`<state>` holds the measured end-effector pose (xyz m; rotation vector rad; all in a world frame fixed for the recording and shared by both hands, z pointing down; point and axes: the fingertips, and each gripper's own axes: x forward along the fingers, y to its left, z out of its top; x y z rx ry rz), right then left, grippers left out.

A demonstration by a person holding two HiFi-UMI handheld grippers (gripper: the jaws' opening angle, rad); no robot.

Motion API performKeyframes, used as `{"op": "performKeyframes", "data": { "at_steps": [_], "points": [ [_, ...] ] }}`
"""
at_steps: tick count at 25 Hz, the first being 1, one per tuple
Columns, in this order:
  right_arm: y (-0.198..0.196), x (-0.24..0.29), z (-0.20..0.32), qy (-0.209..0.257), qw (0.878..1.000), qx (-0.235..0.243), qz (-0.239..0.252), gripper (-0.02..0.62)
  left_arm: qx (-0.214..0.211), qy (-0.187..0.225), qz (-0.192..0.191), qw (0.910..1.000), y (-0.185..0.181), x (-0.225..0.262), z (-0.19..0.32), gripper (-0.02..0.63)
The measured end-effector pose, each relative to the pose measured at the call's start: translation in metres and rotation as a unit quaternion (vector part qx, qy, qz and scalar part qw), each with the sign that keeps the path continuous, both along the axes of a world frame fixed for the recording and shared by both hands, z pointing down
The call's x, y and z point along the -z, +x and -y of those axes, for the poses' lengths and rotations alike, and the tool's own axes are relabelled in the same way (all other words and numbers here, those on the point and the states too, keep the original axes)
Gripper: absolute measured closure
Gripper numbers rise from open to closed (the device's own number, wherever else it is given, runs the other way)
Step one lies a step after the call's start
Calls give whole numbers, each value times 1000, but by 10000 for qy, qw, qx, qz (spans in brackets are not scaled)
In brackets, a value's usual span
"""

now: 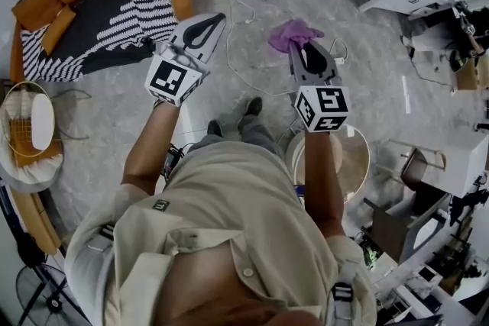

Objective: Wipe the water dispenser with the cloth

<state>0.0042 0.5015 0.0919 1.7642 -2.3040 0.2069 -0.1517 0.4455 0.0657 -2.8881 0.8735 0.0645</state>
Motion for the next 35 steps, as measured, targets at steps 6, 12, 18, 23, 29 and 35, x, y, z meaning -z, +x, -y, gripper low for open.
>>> {"op": "performKeyframes", "data": {
  "at_steps": [6, 12, 18, 23, 29, 35],
  "points": [
    [29, -14, 49, -24, 9997, 134, 224, 512, 243, -111, 155, 9995, 20, -9, 37, 591],
    [70, -22, 111, -110, 9984, 427, 359, 512, 495, -159, 262, 9983, 63, -10, 90, 591],
    [111, -30, 168, -206, 9963, 721, 428, 512, 783, -195, 335, 9962, 105, -15, 135, 591],
    [135, -30, 198, -133, 9944, 905, 525, 512, 959, -147, 447, 9943, 128, -13, 155, 591],
    [164, -35, 223, -187, 9938, 849, 688, 512, 931, -107, 598, 9938, 155, -9, 182, 591],
    [179, -44, 244, -241, 9954, 616, 693, 512, 708, -132, 595, 9956, 172, -19, 218, 591]
  ]
}}
